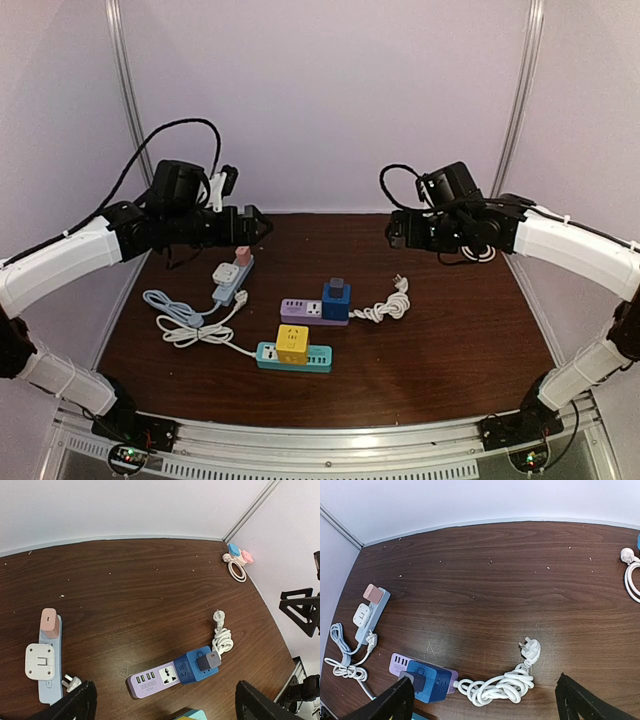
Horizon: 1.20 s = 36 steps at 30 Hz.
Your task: Pull the plug off the socket
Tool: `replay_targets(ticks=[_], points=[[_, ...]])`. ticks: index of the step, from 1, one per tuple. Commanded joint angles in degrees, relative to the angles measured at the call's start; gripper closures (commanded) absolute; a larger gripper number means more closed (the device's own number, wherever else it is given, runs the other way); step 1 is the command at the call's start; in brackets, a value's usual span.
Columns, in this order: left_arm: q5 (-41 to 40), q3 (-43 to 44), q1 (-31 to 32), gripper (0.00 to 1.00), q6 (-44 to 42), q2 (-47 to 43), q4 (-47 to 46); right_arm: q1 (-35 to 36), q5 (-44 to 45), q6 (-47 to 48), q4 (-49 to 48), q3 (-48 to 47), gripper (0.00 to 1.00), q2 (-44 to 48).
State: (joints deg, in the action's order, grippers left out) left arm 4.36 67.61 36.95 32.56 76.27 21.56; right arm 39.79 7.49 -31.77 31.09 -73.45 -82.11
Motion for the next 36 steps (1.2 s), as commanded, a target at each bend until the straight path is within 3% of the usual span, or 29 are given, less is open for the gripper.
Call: replay_targets(ticks=[1,19,30,36], points=[[-1.88,-1.71,-0.14,0.02,-1.99,-2.42,0.3,1.29,3.07,-1.45,2.36,-1.27,0.0,-0.16],[-1.78,-4.73,-0.12,0.02,-1.08,-3.97,0.68,10.63,5.39,-6.95,8.47,-6.92,0.0,-9.13],[-0.41,-9.24,-0.12,0.02,0.05,-4.99,-0.01,15.93,5.52,-8.85,10.75,-14.52,0.0,-20.54],[1.76,-12.91,-0.12,0.02,0.95,-5.16,-3.05,16.69,7.75,-9.64,13.31,-21.67,0.12,-26.78]])
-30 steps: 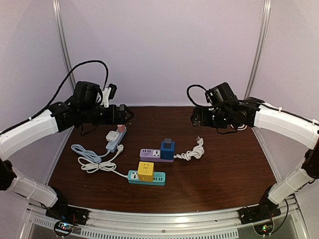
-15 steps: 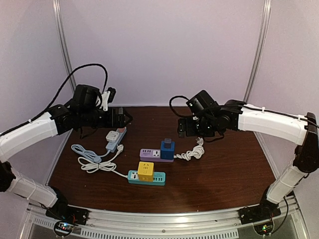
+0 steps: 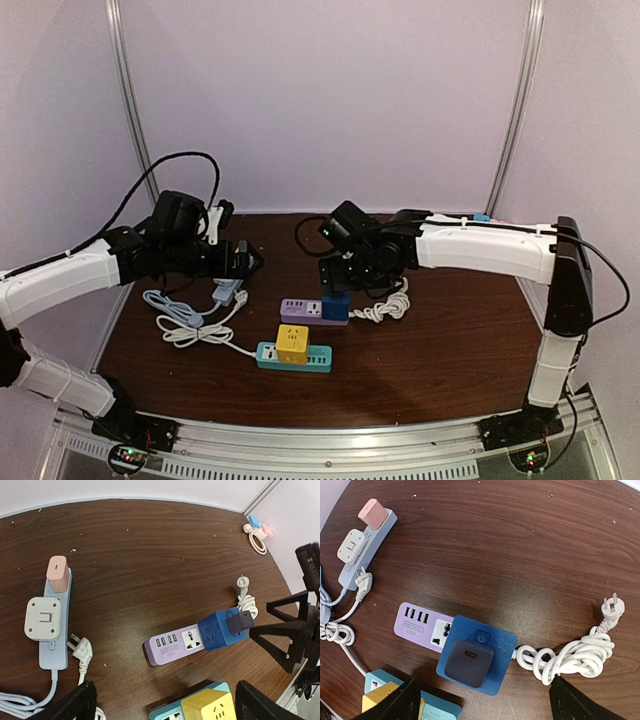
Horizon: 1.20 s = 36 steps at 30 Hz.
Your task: Pull the plug off the socket
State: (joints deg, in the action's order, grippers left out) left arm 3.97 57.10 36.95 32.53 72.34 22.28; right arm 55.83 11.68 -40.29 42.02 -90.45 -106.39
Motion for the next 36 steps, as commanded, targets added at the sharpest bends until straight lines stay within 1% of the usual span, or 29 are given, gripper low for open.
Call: replay_targets(ticks=[1,4,9,14,20,22,26,30,36], points=[[2.51,-2.89,-0.12,0.02,1.29,-1.23,-4.36,0.71,4.0,-1.25,2.97,-5.46,0.14,-3.42],[3.55,-3.89,-0.12,0.02,1.54,-0.94,-5.38,0.97,4.8,-1.73,4.42,-7.66,0.23,-5.86],[3.86,-4.23,-0.12,0.02,0.99,-0.01,-5.74,1.49,5.87,-2.11,5.75,-10.02,0.32,-8.8],[4.86,-4.52,-0.12,0.02,1.02,2.81,-6.73,1.71,7.01,-2.42,7.1,-10.93,0.42,-10.46],[6.74,-4.42,-0.12,0.02,1.46,5.51,-9.01,1.56,9.31,-1.97,7.76,-10.2,0.61,-10.57],[7.65,-4.29,-0.12,0.02,1.63,6.44,-10.03,1.56,10.24,-1.46,7.76,-9.75,0.65,-10.37],[10.83,-4.32,-0.12,0.02,3.5,8.81,-12.84,1.18,12.28,0.2,6.94,-7.53,0.69,-8.92],[13.46,-4.53,0.92,0.02,5.68,11.8,-16.16,0.28,13.21,3.18,3.44,-2.34,0.71,-5.35],[15.02,-1.21,4.45,0.02,9.43,18.25,-19.79,-1.96,13.48,7.11,-1.11,5.71,0.69,0.58]])
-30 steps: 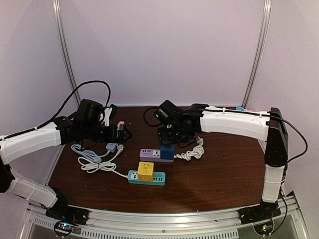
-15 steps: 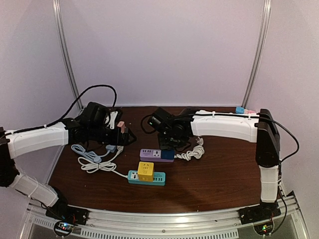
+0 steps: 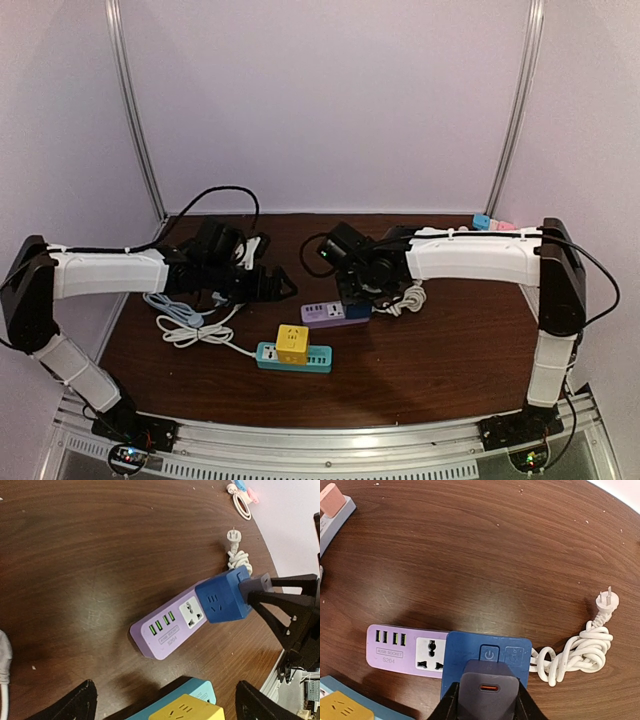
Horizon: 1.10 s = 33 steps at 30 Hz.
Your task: Pull the plug off the socket
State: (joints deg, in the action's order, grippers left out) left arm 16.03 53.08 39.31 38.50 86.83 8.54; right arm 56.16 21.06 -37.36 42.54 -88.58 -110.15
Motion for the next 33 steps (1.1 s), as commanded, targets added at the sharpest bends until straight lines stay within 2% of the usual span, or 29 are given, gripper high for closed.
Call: replay_targets(ticks=[1,8,14,21,29,33], points=[[3.38,3.58,2.61,0.02,4.19,5.09,-6.72,-2.71,3.62,4.81,-2.11,4.64,0.68,4.91],[6.07,9.54,4.85,0.06,8.12,12.05,-10.87,-3.3,-0.6,5.96,-3.82,5.98,0.54,5.96],[7.41,12.54,5.23,0.19,10.67,15.68,-12.29,-3.25,-1.84,3.28,-2.83,5.08,0.46,6.57],[8.93,12.88,5.5,0.34,13.75,17.76,-15.11,-3.25,-0.59,0.68,0.14,3.49,0.52,7.14],[9.98,17.34,6.68,0.46,15.21,21.68,-15.74,-4.24,-0.79,-0.41,0.96,2.8,0.55,6.04],[10.86,19.35,7.54,0.5,16.47,24.06,-16.67,-5.14,-2.37,-0.36,-0.17,3.02,0.61,6.13]])
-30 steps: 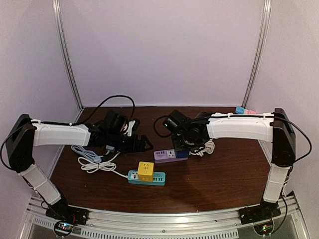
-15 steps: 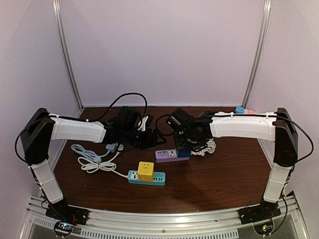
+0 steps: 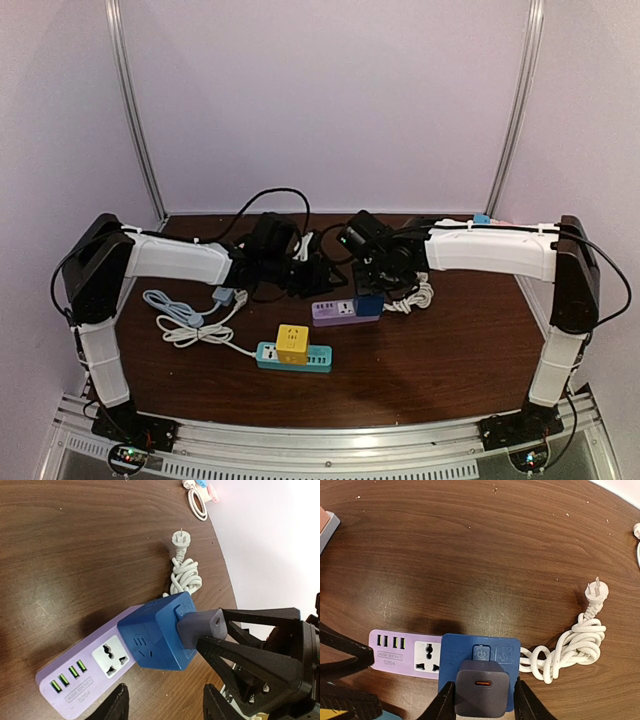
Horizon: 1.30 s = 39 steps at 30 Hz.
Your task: Pull the plug off the socket
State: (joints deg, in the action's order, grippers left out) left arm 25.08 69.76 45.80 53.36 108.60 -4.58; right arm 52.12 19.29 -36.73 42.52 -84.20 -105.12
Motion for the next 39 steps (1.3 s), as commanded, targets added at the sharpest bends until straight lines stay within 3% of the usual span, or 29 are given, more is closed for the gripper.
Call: replay_targets(ticks=[1,12,26,39], points=[[1.8,3.2,1.22,0.51,1.9,2.77,-3.7,-1.15,-0.79,-1.16,-0.15,-1.41,0.62,1.09],[2.45,5.92,2.44,0.58,5.0,7.46,-7.05,-1.06,-2.3,-2.22,-1.39,0.27,0.84,2.11],[-0.2,8.3,3.32,0.69,6.71,12.19,-5.85,0.47,-1.87,-3.74,-1.95,0.8,0.9,2.95],[-3.49,8.32,4.6,0.79,3.15,13.6,7.02,1.36,3.11,-2.09,-2.25,-0.47,0.93,4.81]])
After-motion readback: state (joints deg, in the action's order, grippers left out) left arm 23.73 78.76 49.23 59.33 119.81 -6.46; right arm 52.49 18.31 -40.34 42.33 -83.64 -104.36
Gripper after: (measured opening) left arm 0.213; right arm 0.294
